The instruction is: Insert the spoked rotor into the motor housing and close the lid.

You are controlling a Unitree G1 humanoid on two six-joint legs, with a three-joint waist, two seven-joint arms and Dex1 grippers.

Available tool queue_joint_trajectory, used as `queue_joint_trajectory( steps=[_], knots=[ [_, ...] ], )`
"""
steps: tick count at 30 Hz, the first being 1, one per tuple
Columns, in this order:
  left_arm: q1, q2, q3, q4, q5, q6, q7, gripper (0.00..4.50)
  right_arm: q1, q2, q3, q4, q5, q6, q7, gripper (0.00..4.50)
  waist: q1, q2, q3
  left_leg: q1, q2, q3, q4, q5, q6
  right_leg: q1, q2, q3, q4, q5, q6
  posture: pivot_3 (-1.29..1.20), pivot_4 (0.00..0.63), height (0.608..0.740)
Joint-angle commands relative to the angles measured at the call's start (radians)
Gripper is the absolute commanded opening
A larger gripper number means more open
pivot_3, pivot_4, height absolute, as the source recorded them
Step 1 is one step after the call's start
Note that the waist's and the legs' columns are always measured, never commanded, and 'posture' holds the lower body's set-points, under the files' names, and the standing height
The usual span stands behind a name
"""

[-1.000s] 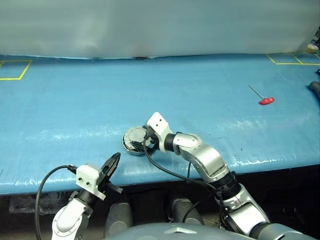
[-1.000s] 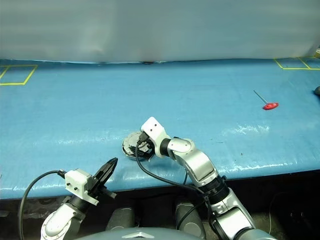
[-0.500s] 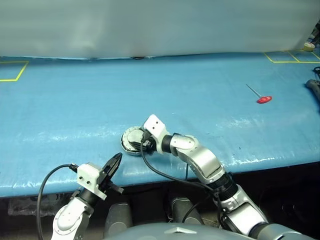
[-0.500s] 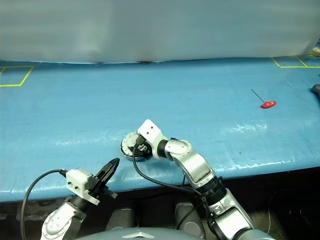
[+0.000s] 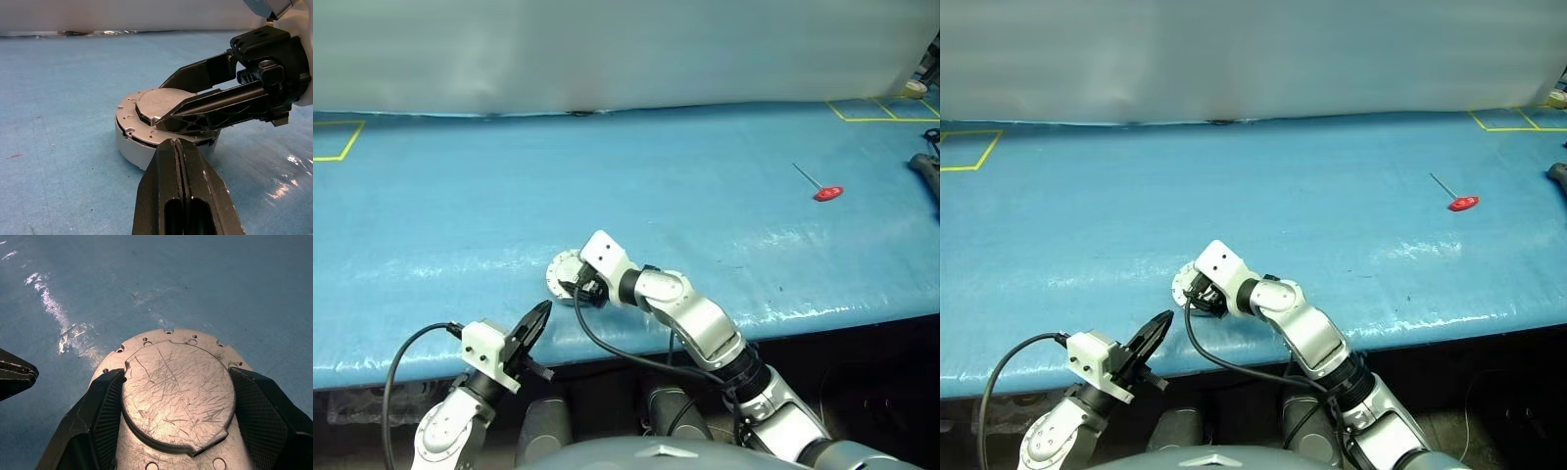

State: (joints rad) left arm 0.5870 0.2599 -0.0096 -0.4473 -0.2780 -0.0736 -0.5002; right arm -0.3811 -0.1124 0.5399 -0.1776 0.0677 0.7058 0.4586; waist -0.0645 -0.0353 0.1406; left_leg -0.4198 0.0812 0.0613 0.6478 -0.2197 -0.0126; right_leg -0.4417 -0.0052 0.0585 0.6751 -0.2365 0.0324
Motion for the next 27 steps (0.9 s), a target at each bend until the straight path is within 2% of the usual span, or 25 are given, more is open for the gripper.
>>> queue_joint_trajectory(
  steps=[1, 21, 27],
  knots=[
    [-0.002, 0.011, 0.001, -0.027, -0.012, -0.002, -0.005, 0.00, 0.000, 0.012, 0.003, -0.013, -0.009, -0.009, -0.004, 3.04, 0.000, 0.000, 0.000, 0.000, 0.000, 0.000, 0.000, 0.000, 0.000, 0.000, 0.000, 0.000, 0.000, 0.000, 0.000, 0.00, 0.150, 0.740],
    [-0.009, 0.035, 0.008, -0.024, -0.045, 0.008, -0.008, 0.00, -0.005, 0.041, 0.006, 0.017, -0.041, 0.014, -0.019, 3.04, -0.004, 0.000, 0.000, 0.003, 0.000, 0.000, 0.000, 0.000, 0.000, -0.001, 0.000, 0.000, 0.000, 0.000, 0.000, 0.00, 0.150, 0.740],
    [-0.011, 0.040, 0.005, -0.020, -0.048, 0.014, -0.006, 0.00, -0.032, 0.018, 0.040, 0.001, -0.087, 0.028, -0.020, 3.04, -0.004, 0.000, 0.000, 0.003, 0.000, 0.000, 0.000, 0.000, 0.000, -0.001, 0.000, 0.000, 0.000, 0.000, 0.000, 0.00, 0.150, 0.740]
  ],
)
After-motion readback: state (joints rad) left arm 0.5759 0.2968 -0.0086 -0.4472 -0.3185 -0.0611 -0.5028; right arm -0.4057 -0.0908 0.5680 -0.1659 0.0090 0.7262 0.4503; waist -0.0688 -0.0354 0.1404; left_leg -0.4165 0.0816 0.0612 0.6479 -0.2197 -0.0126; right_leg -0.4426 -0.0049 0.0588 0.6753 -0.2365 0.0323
